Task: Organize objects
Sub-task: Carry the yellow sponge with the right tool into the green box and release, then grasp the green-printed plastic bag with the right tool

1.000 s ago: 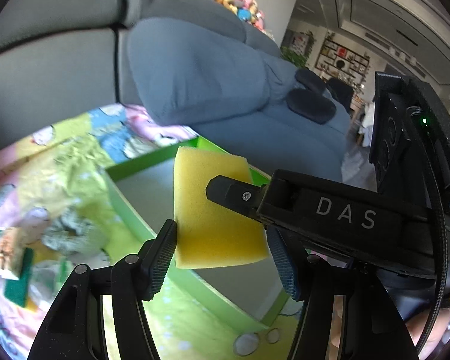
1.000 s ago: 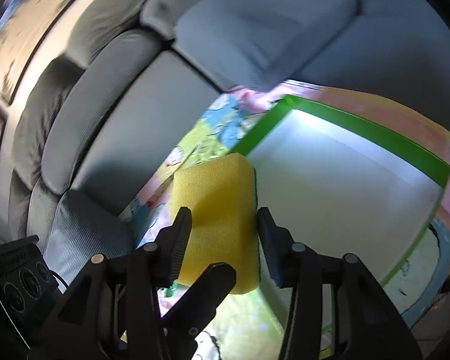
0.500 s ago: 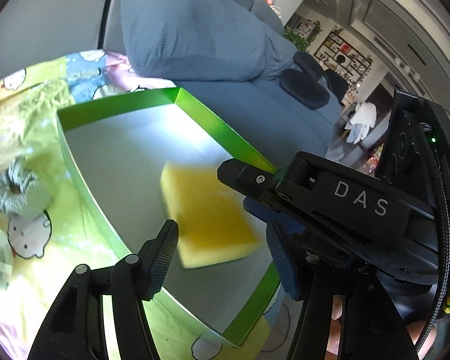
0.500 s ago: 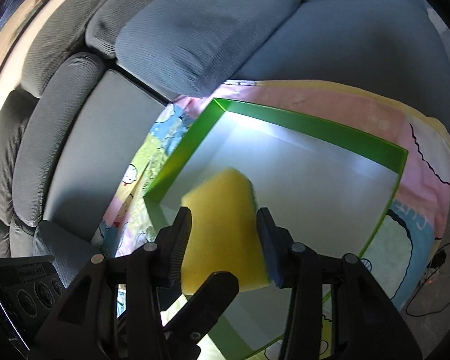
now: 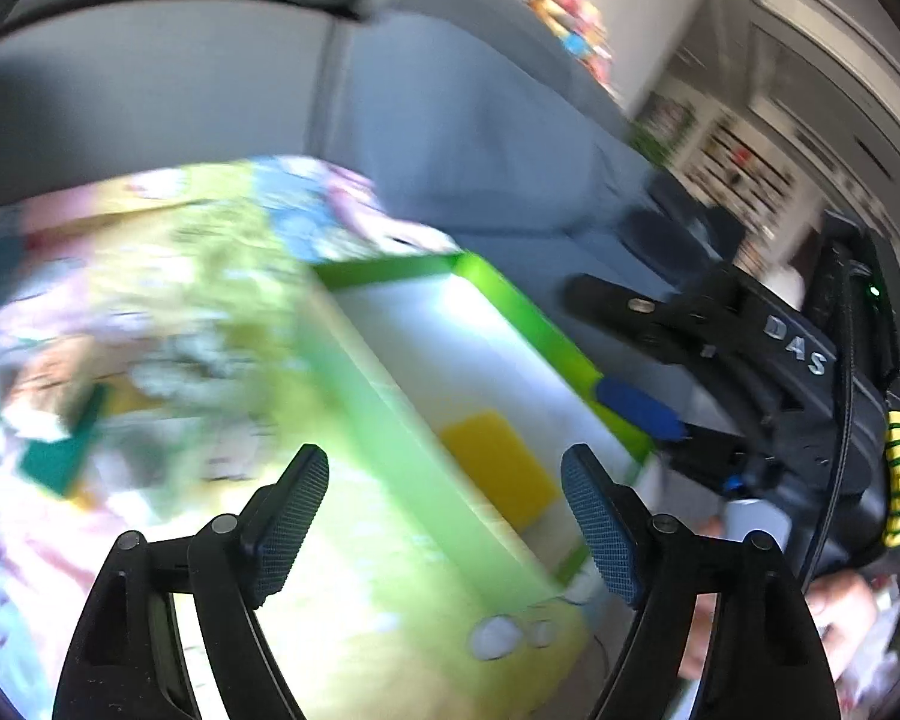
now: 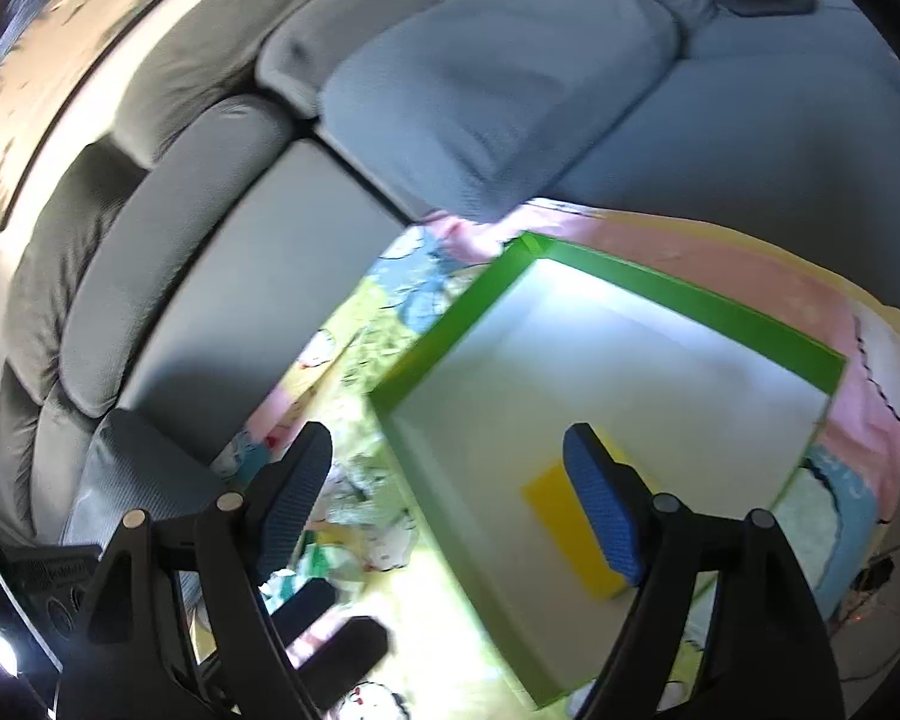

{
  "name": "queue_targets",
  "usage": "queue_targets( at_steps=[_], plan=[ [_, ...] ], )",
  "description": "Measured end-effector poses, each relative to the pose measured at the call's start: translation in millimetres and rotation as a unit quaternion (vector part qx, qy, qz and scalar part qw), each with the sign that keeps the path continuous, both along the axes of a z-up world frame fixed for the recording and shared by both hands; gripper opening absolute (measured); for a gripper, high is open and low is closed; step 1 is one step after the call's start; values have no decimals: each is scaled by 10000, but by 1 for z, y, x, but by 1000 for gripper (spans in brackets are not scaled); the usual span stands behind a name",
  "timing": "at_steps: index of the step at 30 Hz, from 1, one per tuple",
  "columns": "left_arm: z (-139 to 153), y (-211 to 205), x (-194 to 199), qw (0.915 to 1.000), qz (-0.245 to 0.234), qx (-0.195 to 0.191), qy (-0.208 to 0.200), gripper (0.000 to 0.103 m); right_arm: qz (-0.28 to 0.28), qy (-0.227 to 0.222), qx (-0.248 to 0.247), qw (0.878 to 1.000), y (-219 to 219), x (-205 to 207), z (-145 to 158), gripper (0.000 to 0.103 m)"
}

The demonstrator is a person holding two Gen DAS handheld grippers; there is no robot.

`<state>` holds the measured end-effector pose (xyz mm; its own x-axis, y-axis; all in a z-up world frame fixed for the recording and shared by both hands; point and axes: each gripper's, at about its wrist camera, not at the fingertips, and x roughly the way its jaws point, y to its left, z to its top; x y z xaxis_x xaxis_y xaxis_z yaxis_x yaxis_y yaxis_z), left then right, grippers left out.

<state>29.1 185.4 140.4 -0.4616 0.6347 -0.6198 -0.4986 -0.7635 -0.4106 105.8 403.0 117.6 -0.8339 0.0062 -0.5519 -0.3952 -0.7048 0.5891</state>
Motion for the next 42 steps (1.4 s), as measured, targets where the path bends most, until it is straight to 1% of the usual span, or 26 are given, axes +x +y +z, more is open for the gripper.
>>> queue_targets(
  at_steps=[2,4,6,8,9,10,12,14,16,19,22,27,29,31,33,34,35,36,38,39,40,42],
  plan=[
    [-3,-28,-3,9992,403,-47,-27,87,279,-9,135,9995,-16,-11,8,80],
    [-11,-59,-9,9957,911,-133,-117,87,603,-43,335,9976,-34,-28,17,80],
    [-23,-88,-18,9917,1248,-40,-321,87,930,-24,560,9941,-54,-48,27,80],
    [-38,-109,-28,9885,1343,296,-627,87,1323,19,699,9887,-75,-70,28,79],
    [-45,-119,-32,9861,1359,523,-796,87,1529,23,766,9853,-85,-81,26,78],
    [-54,-128,-40,9817,1413,781,-1009,87,1782,7,838,9804,-98,-94,22,73],
    [-68,-138,-52,9727,1508,1125,-1356,87,2196,-97,876,9716,-119,-116,9,66],
    [-77,-139,-59,9668,1579,1223,-1592,87,2409,-228,851,9665,-131,-134,-6,63],
    [-82,-140,-63,9641,1672,1131,-1724,87,2557,-405,789,9627,-138,-149,-22,60],
    [-88,-134,-61,9639,1688,955,-1826,87,2716,-720,671,9574,-144,-163,-43,58],
    [-92,-126,-63,9624,1677,923,-1926,87,2715,-1100,702,9536,-147,-169,-59,54],
    [-99,-122,-63,9635,1640,745,-1980,87,2957,-1385,554,9436,-150,-164,-74,50],
    [-103,-120,-63,9657,1528,582,-2016,87,3048,-1553,536,9382,-153,-159,-80,50],
    [-104,-118,-61,9679,1437,513,-1996,87,3061,-1625,459,9369,-152,-154,-85,51],
    [-104,-115,-59,9714,1350,383,-1917,87,3097,-1680,195,9357,-148,-150,-93,51],
    [-104,-114,-58,9734,1317,297,-1849,87,3138,-1696,88,9342,-146,-148,-96,52],
    [-103,-113,-56,9727,1441,259,-1799,87,3162,-1723,13,9329,-145,-147,-100,52],
    [-104,-113,-56,9738,1404,277,-1767,87,3166,-1735,-21,9325,-145,-146,-101,53],
    [-105,-113,-57,9741,1372,364,-1758,87,3154,-1731,-90,9330,-143,-145,-103,58],
    [-106,-114,-57,9745,1353,395,-1748,87,3145,-1738,-132,9331,-142,-145,-103,63],
    [-108,-115,-58,9750,1322,417,-1735,87,3138,-1748,-182,9331,-142,-145,-105,65],
    [-111,-115,-59,9762,1206,471,-1739,79,3178,-1784,-286,9308,-142,-146,-109,65]
  ],
)
